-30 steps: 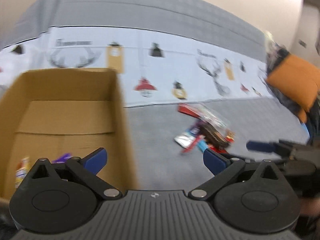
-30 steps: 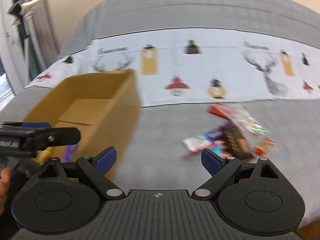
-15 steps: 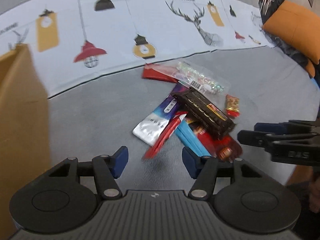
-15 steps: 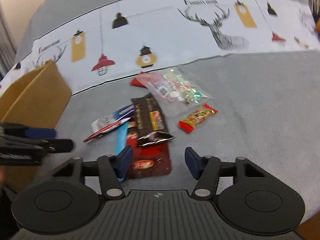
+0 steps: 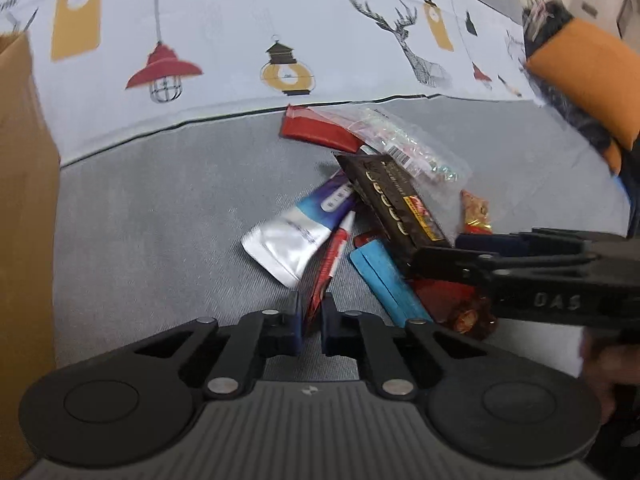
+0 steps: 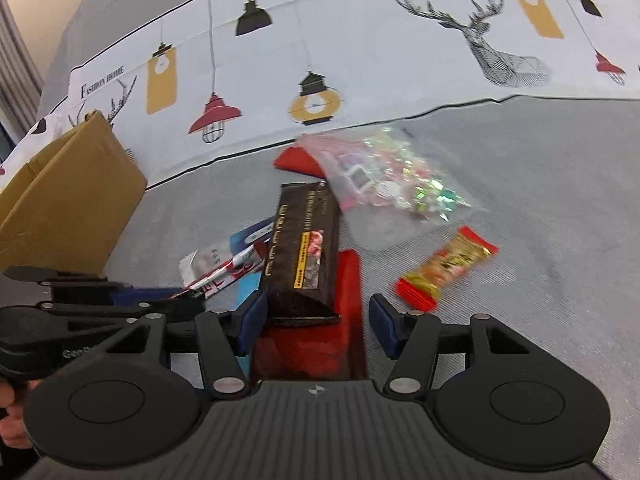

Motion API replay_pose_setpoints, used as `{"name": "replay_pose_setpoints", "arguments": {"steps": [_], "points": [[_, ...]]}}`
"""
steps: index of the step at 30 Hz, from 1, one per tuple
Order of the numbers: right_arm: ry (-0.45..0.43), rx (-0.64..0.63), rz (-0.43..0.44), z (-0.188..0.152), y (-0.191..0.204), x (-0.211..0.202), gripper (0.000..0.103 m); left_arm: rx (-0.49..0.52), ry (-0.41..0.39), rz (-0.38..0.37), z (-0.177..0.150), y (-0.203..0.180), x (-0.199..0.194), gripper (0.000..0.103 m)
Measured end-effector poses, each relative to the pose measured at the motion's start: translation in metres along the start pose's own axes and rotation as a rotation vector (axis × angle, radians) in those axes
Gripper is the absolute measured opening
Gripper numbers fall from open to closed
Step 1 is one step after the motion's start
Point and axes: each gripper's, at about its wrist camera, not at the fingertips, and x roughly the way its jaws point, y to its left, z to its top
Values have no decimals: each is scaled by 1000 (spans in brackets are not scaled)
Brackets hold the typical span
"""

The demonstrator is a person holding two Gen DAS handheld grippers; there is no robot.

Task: Organize snacks
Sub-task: 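Grasp the red-white stick with the left tool while the right tool grasps the dark chocolate bar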

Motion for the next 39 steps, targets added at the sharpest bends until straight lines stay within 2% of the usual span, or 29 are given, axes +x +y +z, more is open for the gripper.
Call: {"name": "replay_pose_setpoints", "arguments": {"steps": [2, 4, 5, 7, 9, 13, 18, 21, 24, 26, 28, 30, 31, 37, 39], "points": [[-1, -26, 0, -1, 8, 2, 57, 4, 2, 11, -3, 1, -6, 7], [-7, -85, -42, -4, 19, 6, 52, 5, 1, 15, -7, 2, -13, 5], [-14, -109, -59, -5, 24, 6, 45, 4, 1, 15, -9, 2, -16, 5], [-19, -145, -74, -7, 33, 6, 22, 0, 0, 20, -13, 3, -23, 5], [-5, -167, -78, -10, 40, 8, 12, -5, -1, 24, -17, 5, -28, 5], [-9, -204, -109, -17, 49, 4, 4, -22, 5, 19, -21, 10, -36, 5], [-2, -195, -130, -29, 48, -14, 2, -38, 15, 0, -23, 12, -41, 5], [25, -165, -147, -40, 45, -34, 2, -45, 40, -31, -31, 8, -47, 5], [68, -112, -160, -50, 37, -48, 3, -10, 73, -43, -42, 0, -45, 5], [49, -28, -172, -51, 26, -55, 12, 1, 77, -39, -44, -3, -40, 5], [7, 50, -136, -45, 15, -59, 19, 8, 74, -39, -41, -4, -35, 10], [-25, 64, -141, -39, 14, -58, 42, 15, 67, -38, -39, -6, -30, 13], [-30, 58, -141, -37, 14, -54, 48, 20, 64, -35, -38, -7, -28, 13], [-7, 50, -118, -28, 18, -25, 58, 38, 37, -22, -32, -11, -19, 13], [9, 35, -138, -25, 19, -13, 56, 52, 28, -14, -32, -13, -17, 13]]}}
